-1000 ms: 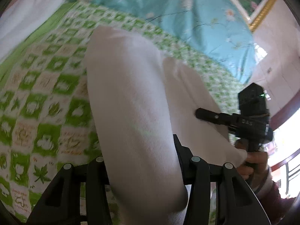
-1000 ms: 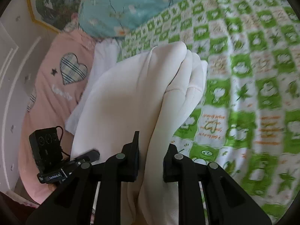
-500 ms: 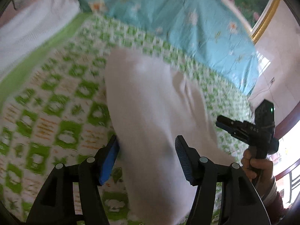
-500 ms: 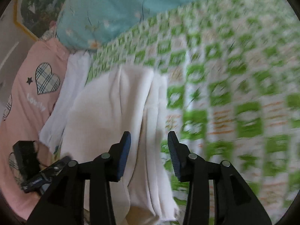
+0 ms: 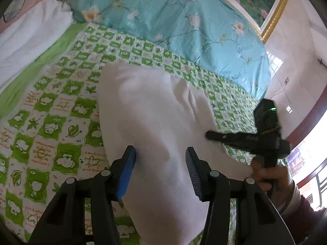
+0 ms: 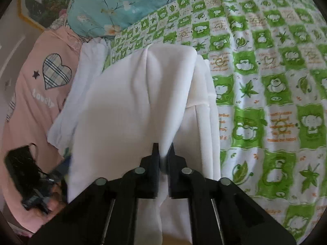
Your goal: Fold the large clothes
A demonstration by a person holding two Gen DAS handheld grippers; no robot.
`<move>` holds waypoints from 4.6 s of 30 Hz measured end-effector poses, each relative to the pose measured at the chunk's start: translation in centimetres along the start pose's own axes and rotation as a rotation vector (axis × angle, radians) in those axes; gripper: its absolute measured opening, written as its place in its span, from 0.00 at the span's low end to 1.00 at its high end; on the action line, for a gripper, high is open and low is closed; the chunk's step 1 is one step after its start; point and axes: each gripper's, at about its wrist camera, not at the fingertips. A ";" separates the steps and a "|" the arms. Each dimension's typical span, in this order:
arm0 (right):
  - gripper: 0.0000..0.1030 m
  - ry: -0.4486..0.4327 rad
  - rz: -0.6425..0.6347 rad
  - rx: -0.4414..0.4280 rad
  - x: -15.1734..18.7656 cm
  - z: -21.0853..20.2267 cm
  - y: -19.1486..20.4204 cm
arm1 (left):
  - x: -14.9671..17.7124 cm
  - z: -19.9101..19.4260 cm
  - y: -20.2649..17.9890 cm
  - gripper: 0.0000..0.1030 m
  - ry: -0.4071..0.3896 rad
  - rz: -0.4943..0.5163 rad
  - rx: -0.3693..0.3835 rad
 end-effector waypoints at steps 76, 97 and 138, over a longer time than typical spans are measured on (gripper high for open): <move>0.02 -0.080 -0.067 0.077 1.1 -2.9 2.3 | 6.6 -1.1 -2.6 0.46 -0.022 0.124 -0.184; 0.03 -0.118 -0.044 0.191 -3.4 0.6 1.1 | 6.6 -0.6 -1.2 0.54 0.001 0.098 -0.187; 0.07 -0.073 -0.006 0.196 6.7 -5.1 2.2 | 7.1 -3.6 -1.4 0.57 -0.013 0.062 -0.246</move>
Point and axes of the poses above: each gripper's, at about its wrist camera, not at the fingertips, and z roughly the way its jaws point, y to its left, x to its underside, and after that the axes turned 13 degrees about -z, right-handed
